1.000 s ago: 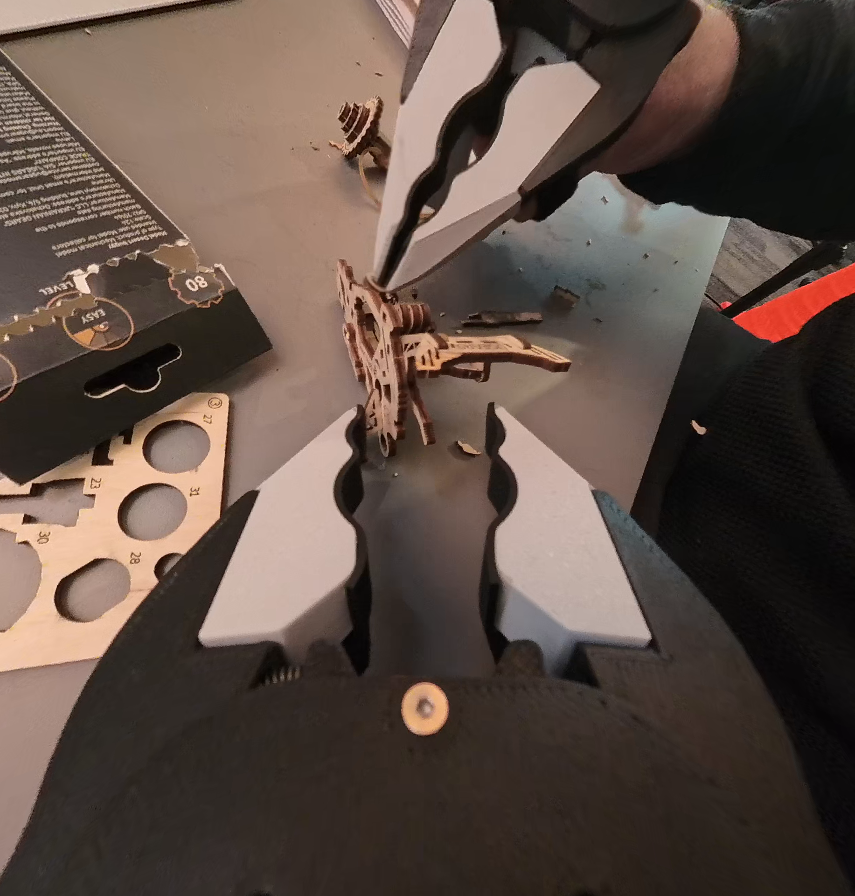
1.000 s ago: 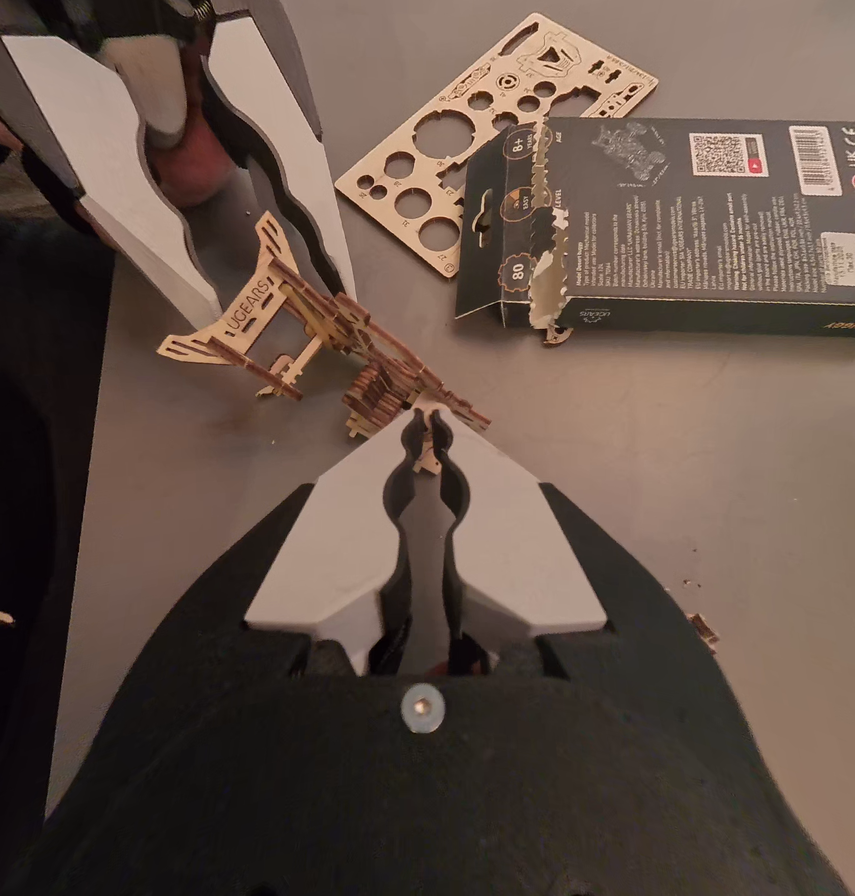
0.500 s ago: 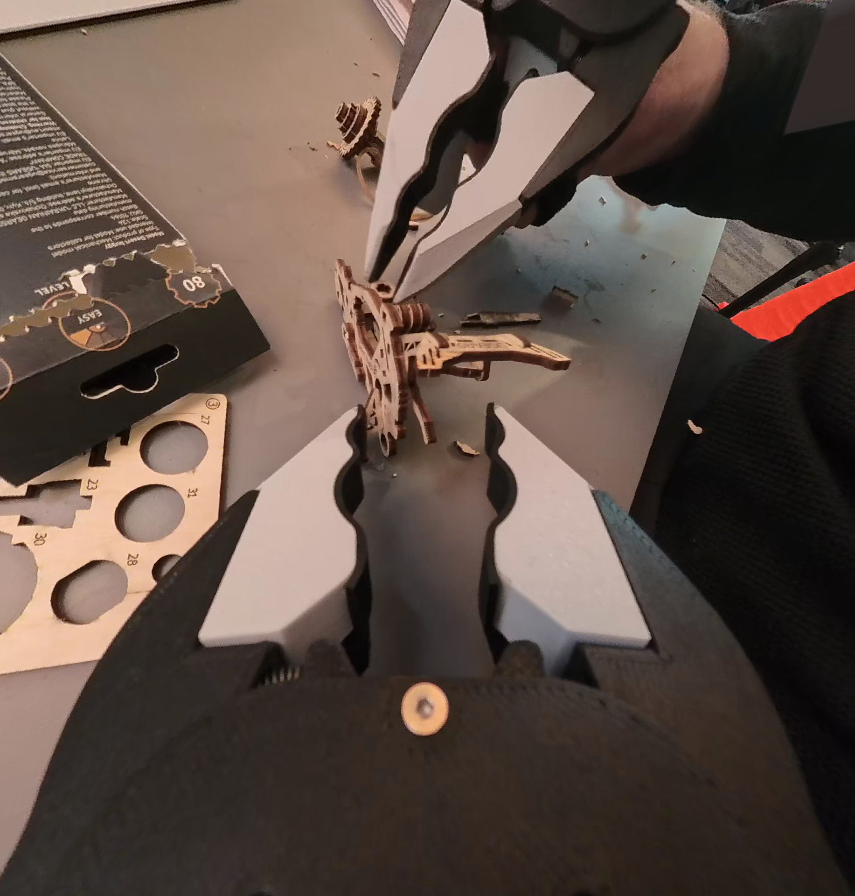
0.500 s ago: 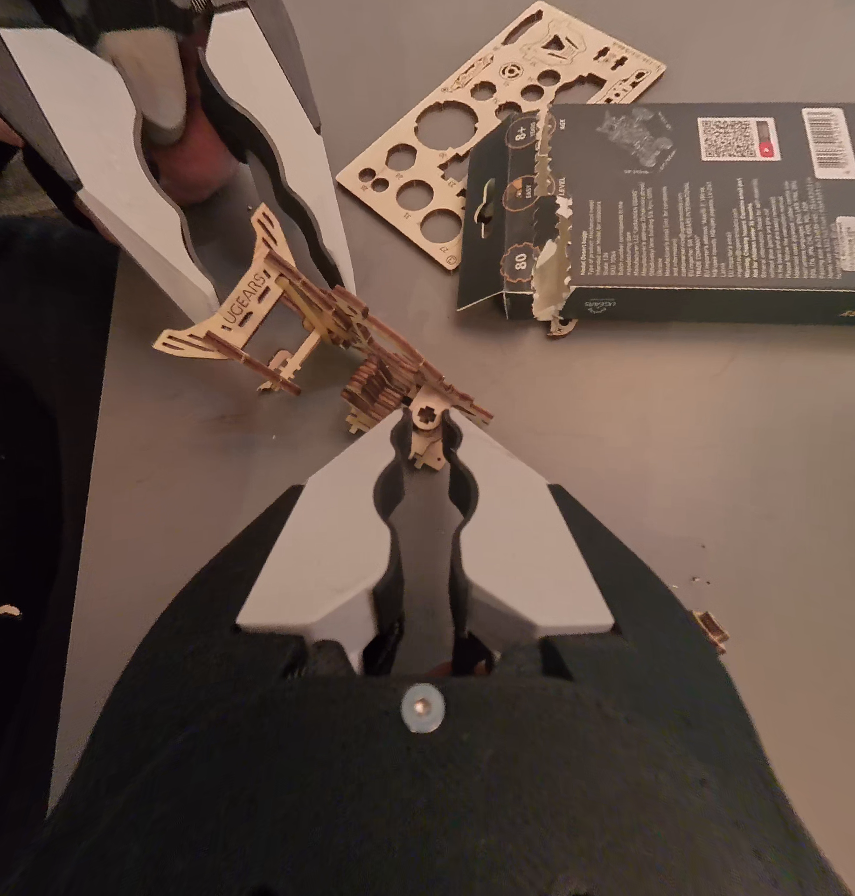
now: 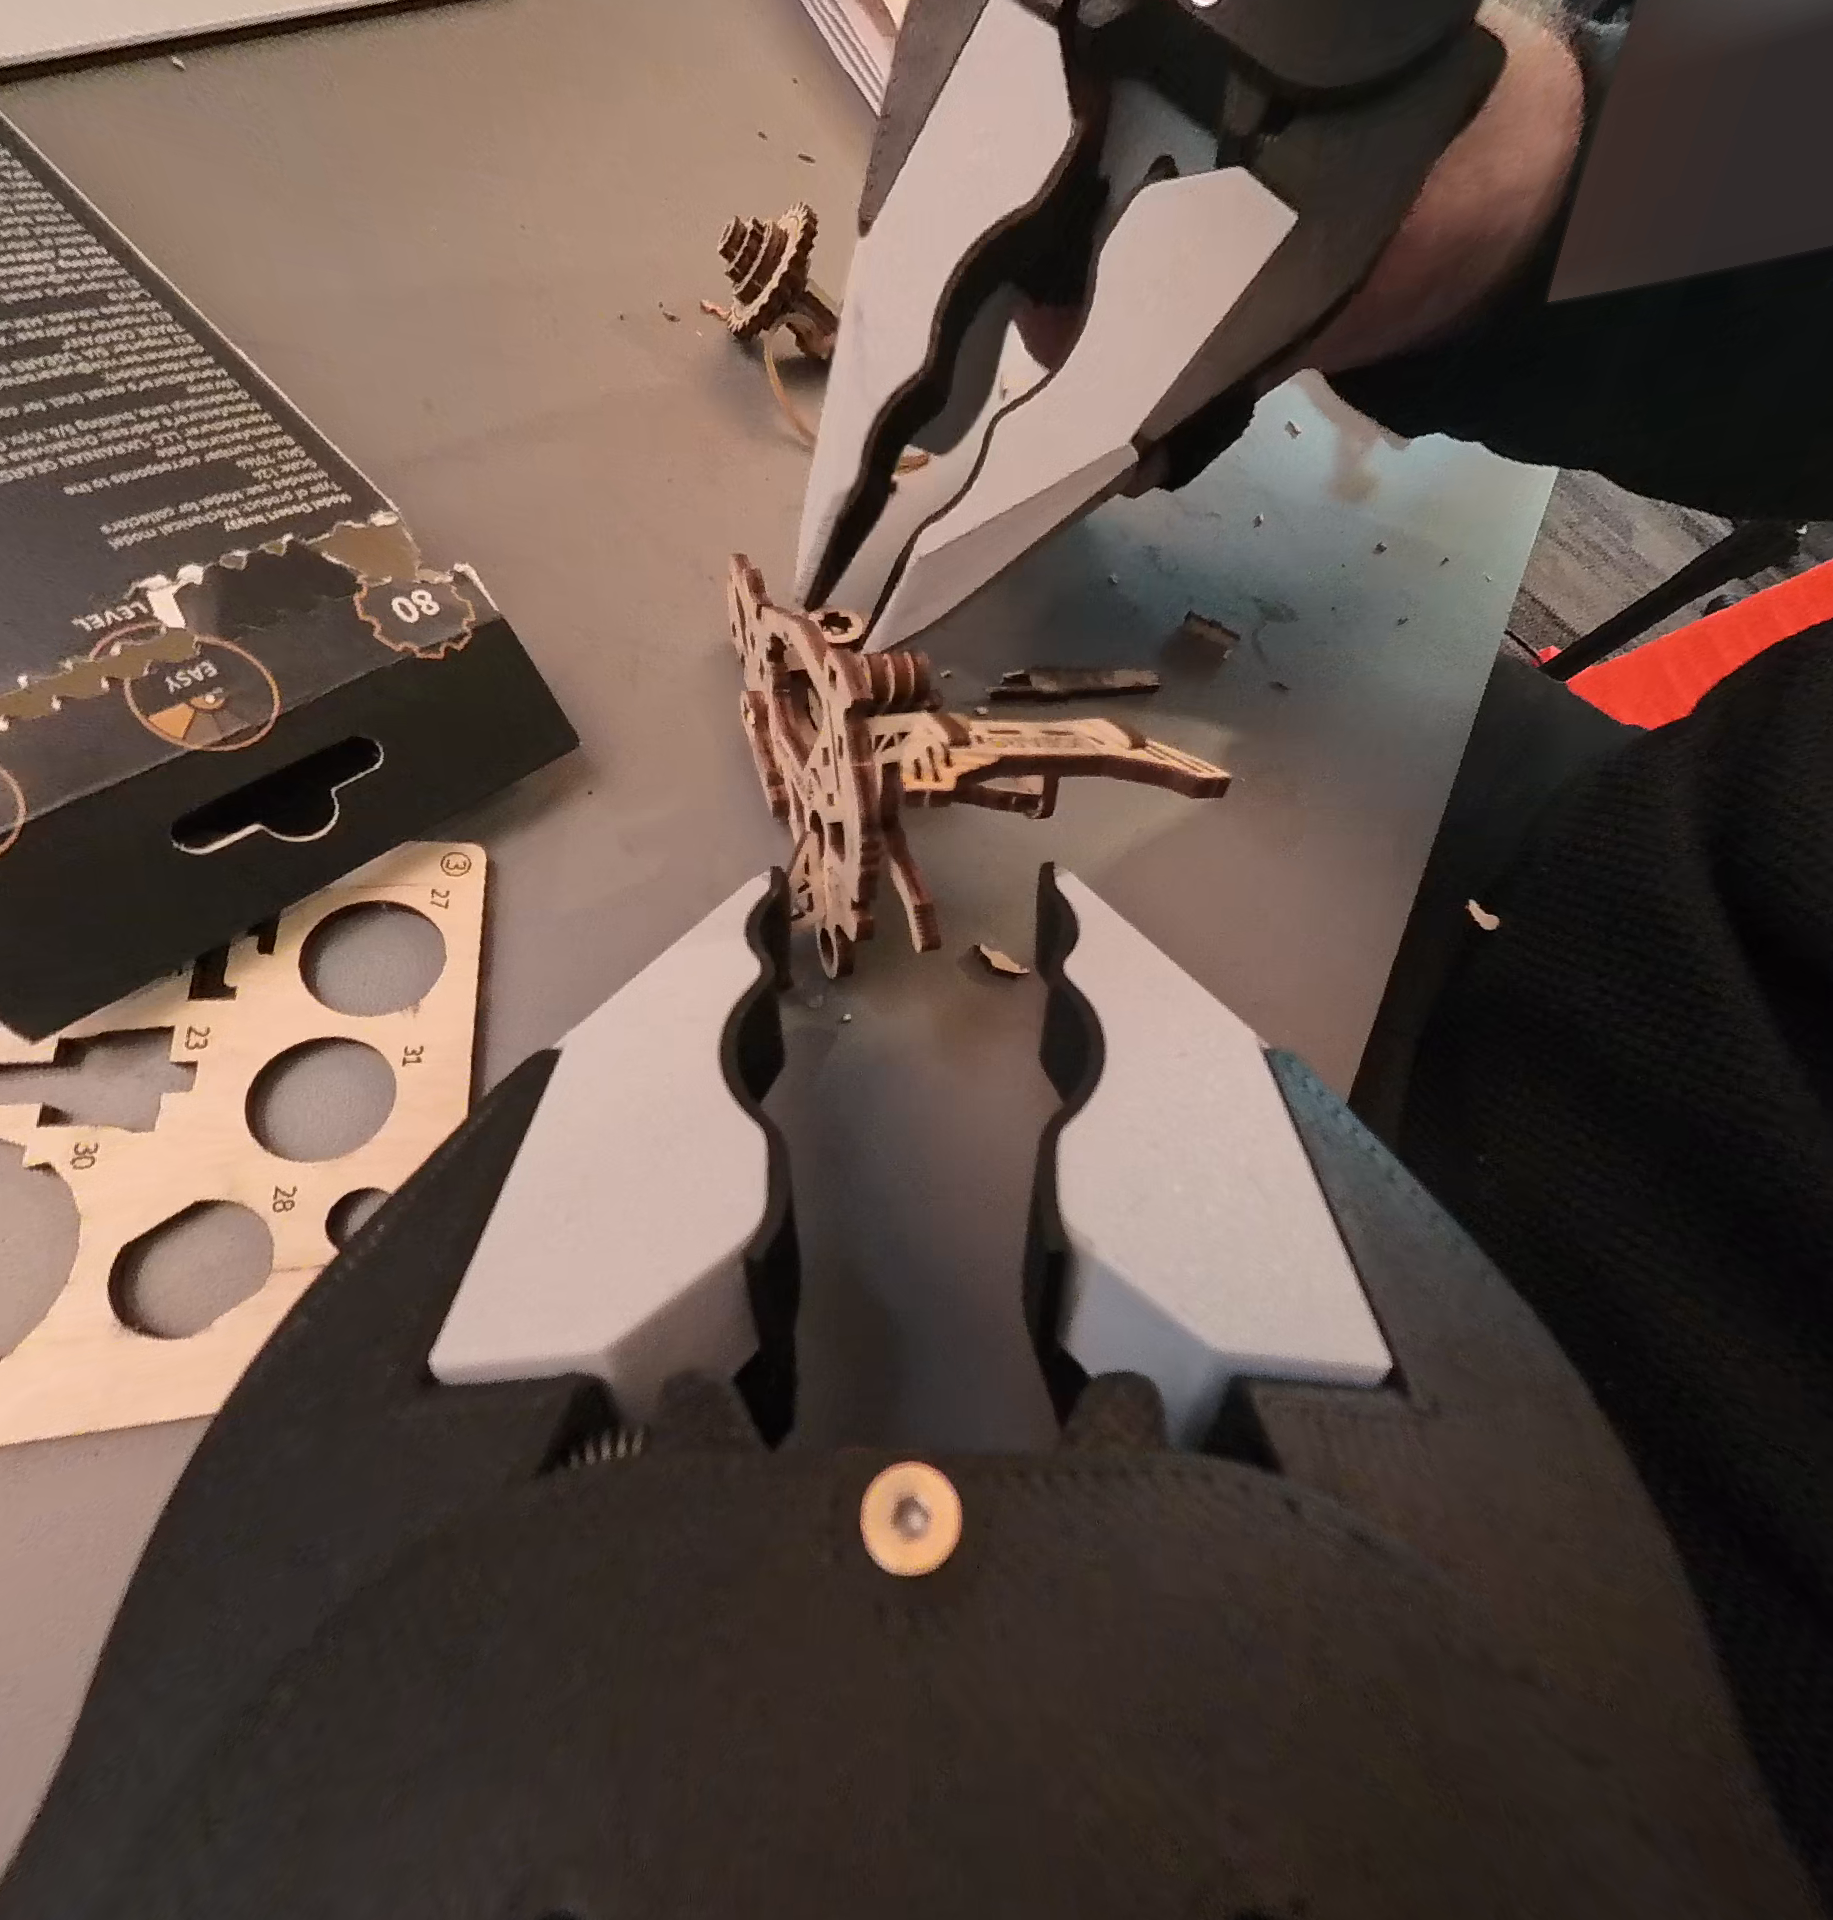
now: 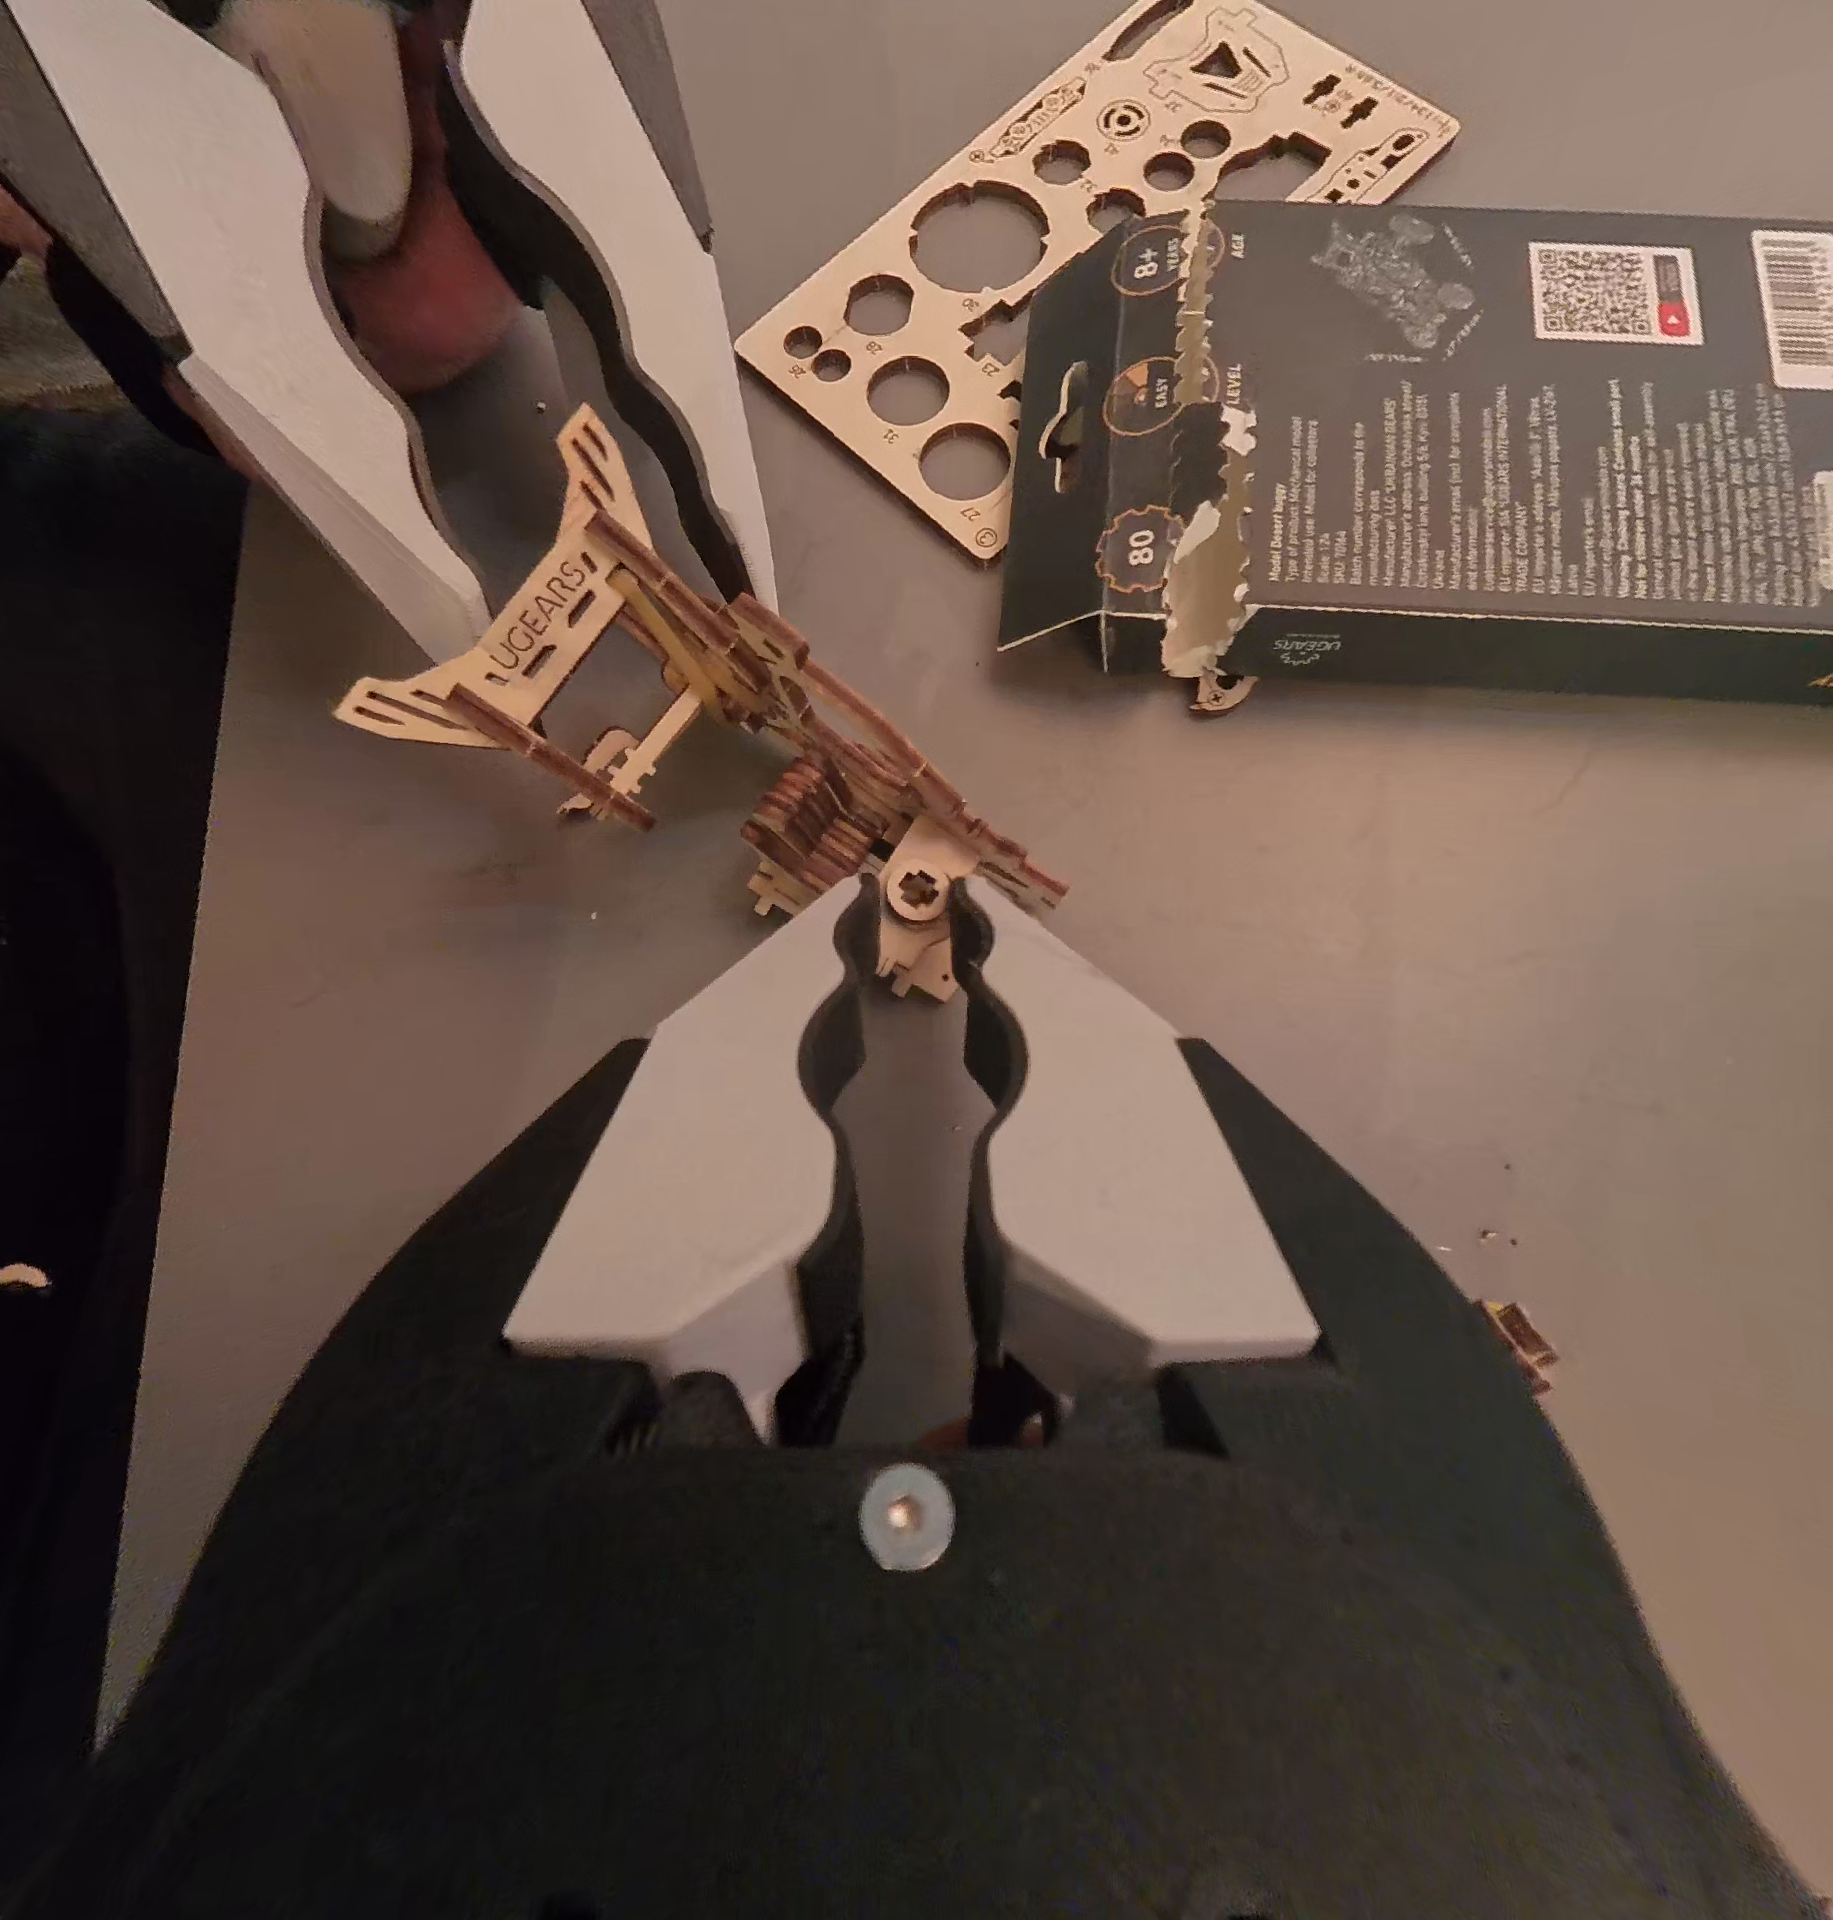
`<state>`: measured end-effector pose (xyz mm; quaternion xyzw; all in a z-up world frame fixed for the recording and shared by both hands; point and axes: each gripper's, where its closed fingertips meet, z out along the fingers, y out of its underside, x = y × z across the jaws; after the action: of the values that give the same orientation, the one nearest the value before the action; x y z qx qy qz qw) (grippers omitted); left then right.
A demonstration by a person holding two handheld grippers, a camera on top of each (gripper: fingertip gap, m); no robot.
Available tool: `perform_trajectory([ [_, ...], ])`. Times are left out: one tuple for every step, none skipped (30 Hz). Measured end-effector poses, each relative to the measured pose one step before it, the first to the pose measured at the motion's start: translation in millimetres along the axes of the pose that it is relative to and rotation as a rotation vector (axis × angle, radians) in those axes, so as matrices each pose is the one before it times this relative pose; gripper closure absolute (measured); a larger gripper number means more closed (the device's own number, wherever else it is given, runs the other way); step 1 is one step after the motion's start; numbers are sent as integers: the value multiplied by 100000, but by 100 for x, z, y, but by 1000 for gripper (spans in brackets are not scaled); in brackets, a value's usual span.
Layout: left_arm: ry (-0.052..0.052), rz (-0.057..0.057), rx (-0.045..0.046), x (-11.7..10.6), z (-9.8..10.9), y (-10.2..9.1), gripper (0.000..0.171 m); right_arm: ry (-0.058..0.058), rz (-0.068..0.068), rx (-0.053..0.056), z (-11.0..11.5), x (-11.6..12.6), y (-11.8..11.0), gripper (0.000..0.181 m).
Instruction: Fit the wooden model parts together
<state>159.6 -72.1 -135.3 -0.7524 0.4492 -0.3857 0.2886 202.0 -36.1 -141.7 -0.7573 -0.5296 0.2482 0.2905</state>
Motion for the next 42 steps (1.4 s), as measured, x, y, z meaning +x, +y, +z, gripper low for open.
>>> perform_trajectory([
  [134, -166, 41, -6, -6, -2, 127, 233, -887, -547, -1, -31, -7, 171],
  [0, -12, -13, 1, -1, 2, 127, -366, -464, -721, -8, -70, 18, 170],
  [56, 82, -78, 17, 10, 6, 127, -81, -196, -546, 16, -15, 50, 169],
  [-33, 75, -25, 11, 5, 8, 127, 38, -114, -85, 27, 0, 22, 168],
  [-6, 15, -22, -2, -2, 3, 127, -47, 37, -69, 2, -9, 17, 168],
  [-8, 50, -335, 10, 6, 45, 127, -39, -53, -115, -33, -19, 14, 168],
  [86, 248, -175, 39, 23, 31, 128, -33, -274, 69, -50, -13, 7, 169],
  [-88, 101, -62, 2, 2, 13, 128, -609, -195, 322, -46, -52, -18, 170],
  [97, -43, -44, 11, 6, -3, 128, -631, -262, 145, -60, 28, -14, 173],
  [36, -64, 34, -2, -5, -4, 128, -639, -819, -519, -43, 63, 70, 173],
  [17, -58, 19, -6, -6, -2, 129, -637, -1417, -444, -50, 28, 36, 173],
  [-40, -25, -14, -4, -1, 2, 129, -777, -1859, -306, -42, -17, -6, 173],
  [-49, -22, -5, -14, 0, -4, 129, -1537, -2169, -420, -29, -153, 21, 173],
  [-15, -6, 4, 1, 9, -5, 129, -1192, -1840, -383, -20, -86, 20, 173],
  [-13, -36, -5, 1, 0, 1, 129, -1004, -1532, -300, 0, -31, 5, 173],
  [-11, -71, 9, -21, -1, 3, 129, -426, -1585, -208, 0, 58, 13, 173],
  [54, -106, 14, 3, -7, -2, 129, -427, -1735, -475, -6, 50, 66, 173],
  [87, -91, 26, -2, -5, -8, 130, -676, -1918, -330, -20, 8, 28, 173],
  [1, -40, 4, -9, 6, 3, 130, -1091, -1737, 68, -7, -64, -41, 173],
  [-49, 11, -14, -8, -1, 2, 130, -1468, -1724, 411, -7, -147, -106, 173],
  [-3, -37, -7, -16, 1, -8, 130, -1093, -1829, -122, 47, -113, -57, 173],
  [55, -90, 10, -4, 2, -10, 130, -803, -1996, -696, 57, -60, 26, 173],
  [24, -63, 15, -7, -1, 6, 130, -562, -2046, -279, 30, -29, -46, 173],
  [17, 11, 7, 2, 0, -1, 130, -626, -1660, -550, 20, -13, -4, 173],
  [-14, 21, -4, 6, -1, 5, 130, -780, -1609, -605, -18, -16, 26, 173],
  [-34, 24, -12, -6, -1, 2, 130, -332, -1396, -589, -57, 73, 55, 173],
  [-11, 20, -9, 0, -6, -7, 130, 4, -610, -354, -82, 175, 29, 173],
  [44, -40, 13, 0, 2, -6, 130, -580, -353, -41, -108, 105, -2, 173],
  [50, -64, 13, -4, -1, 6, 130, -957, -835, 131, -113, -3, -42, 173],
  [11, -26, 10, 3, 1, -1, 130, -620, -909, -165, -85, 39, -11, 173],
  [-12, 19, -4, 0, -6, -7, 130, -1095, -543, -103, -32, -43, -15, 173],
  [11, 0, 1, 2, 0, 0, 130, -1595, -731, 181, 16, -140, -45, 173],
  [-11, 21, 0, -3, 0, 0, 130, -614, -711, -220, 75, -12, 19, 173],
  [0, -5, 3, 0, 0, 0, 130, -423, -471, -752, 106, 32, 90, 173],
  [37, -45, 11, -4, 7, 2, 130, -796, -787, -457, 102, -68, 44, 173],
  [59, -36, 0, 8, -8, 5, 130, -325, -667, -219, 83, 7, 22, 173],
  [50, 8, 11, 6, 1, -1, 130, -452, -436, -197, 33, 1, 19, 173],
  [-11, 62, -45, -3, 5, 2, 130, -753, -495, -38, 1, -48, -14, 173],
  [-66, 45, -27, -3, -3, 8, 130, -580, -498, -288, -4, -21, 6, 173],
  [28, -23, 9, -3, 1, -6, 130, -548, -127, -485, -2, 20, 31, 173],
  [98, -61, 10, 9, 2, -6, 130, -810, -150, -478, 4, -42, 5, 173],
  [-6, -2, 14, -4, -7, 3, 131, -642, -480, -458, 18, -54, 1, 172],
])
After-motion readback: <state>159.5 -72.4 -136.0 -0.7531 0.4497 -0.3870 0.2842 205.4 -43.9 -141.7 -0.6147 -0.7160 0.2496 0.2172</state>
